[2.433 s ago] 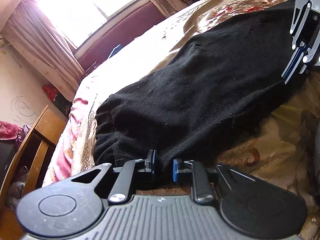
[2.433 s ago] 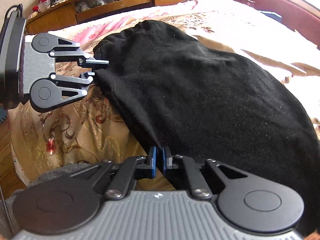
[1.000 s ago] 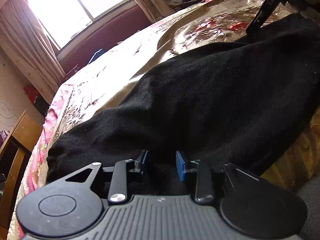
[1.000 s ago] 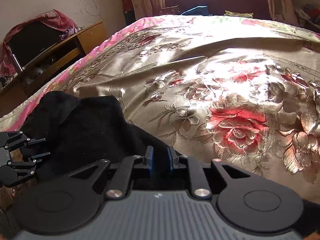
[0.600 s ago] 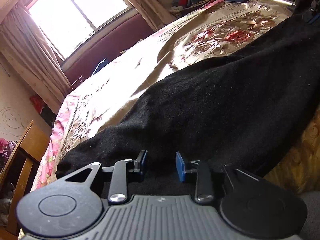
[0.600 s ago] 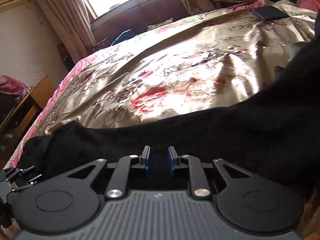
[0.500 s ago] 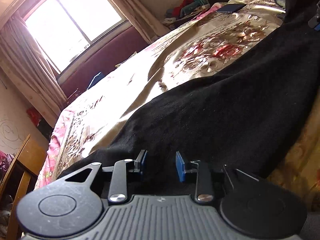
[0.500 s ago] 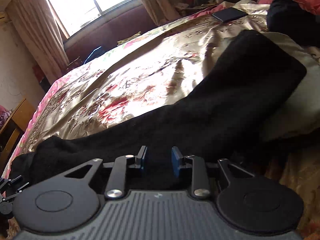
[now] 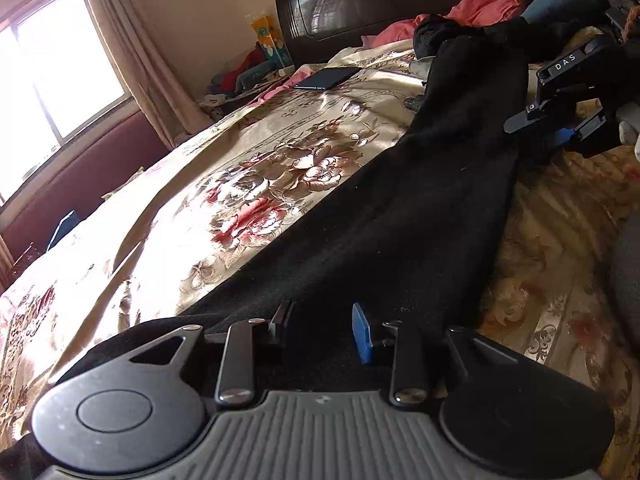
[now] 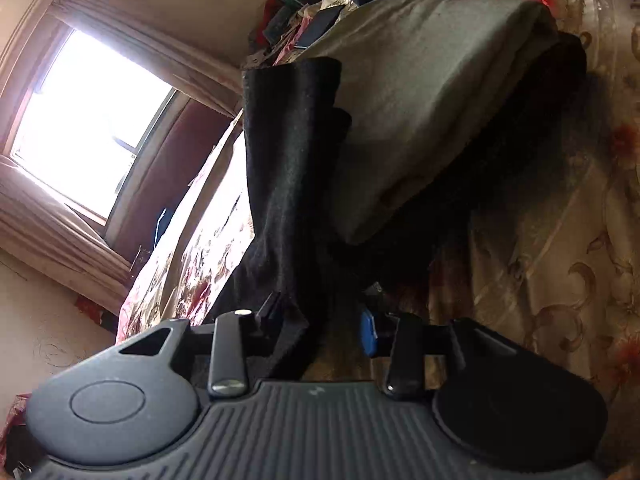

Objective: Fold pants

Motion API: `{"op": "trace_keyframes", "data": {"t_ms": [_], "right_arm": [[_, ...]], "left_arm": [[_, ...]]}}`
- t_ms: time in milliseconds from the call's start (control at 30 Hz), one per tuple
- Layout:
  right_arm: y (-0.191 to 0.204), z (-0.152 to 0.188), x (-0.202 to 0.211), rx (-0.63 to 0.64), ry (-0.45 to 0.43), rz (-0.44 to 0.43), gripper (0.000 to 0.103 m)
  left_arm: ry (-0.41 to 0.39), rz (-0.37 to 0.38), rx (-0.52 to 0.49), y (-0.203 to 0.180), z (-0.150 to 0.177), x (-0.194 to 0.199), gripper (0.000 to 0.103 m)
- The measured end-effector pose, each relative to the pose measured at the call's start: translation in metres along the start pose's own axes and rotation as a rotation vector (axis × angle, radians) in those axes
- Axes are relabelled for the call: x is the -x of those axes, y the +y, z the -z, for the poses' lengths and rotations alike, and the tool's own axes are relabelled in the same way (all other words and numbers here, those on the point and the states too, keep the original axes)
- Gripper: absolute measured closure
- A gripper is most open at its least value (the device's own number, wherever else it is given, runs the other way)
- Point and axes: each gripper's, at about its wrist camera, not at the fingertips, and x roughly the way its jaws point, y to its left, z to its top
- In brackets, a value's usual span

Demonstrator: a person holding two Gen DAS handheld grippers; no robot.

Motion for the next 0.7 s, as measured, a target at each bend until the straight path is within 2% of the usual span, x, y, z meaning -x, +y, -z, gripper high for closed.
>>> {"op": "trace_keyframes", "data": {"t_ms": [100,167,300,367,433,500,600,667,700], "right_arm": [[0.007,-0.002,-0.024,0.019,0.038,-0.054,0.062],[0.013,-0.004,-0.037,0.065,0.037,-0.054,0.062],[-0.001,-0.014,-0.054,-0.027,0.029,-0.093,0.062],[0.004,-0.016,-0.053,-0.024,0.018,-0.147,0.061],[0.011,-0.016,-0.047,0.008,-0.011,-0.212,0.057],[0.007,-0.013,-0.047,-0.008,-0.044,-0.219,0.056],[0.002,-0.011,-0.062,-0.083,0.040,-0.167,0.056],[0.017,-0.005,-0.049,-0.053,0.056,-0.235,0.056],[0.033,0.000,-0.037,0.029,0.044,-0.258,0.056]], "left_arm": [[0.024,0.008,-0.009,-0.007,-0.001,-0.005,0.057],[0.035,0.009,-0.013,-0.011,0.001,-0.004,0.057],[0.051,0.011,-0.001,-0.014,0.002,-0.009,0.057],[0.052,0.013,-0.005,-0.017,0.001,-0.010,0.057],[0.052,0.017,-0.013,-0.019,0.001,-0.011,0.057],[0.049,0.020,-0.016,-0.021,0.001,-0.011,0.057],[0.047,0.026,-0.018,-0.023,-0.001,-0.014,0.057],[0.040,0.021,-0.037,-0.025,-0.003,-0.012,0.057],[0.036,0.022,-0.041,-0.025,-0.002,-0.011,0.056]]}}
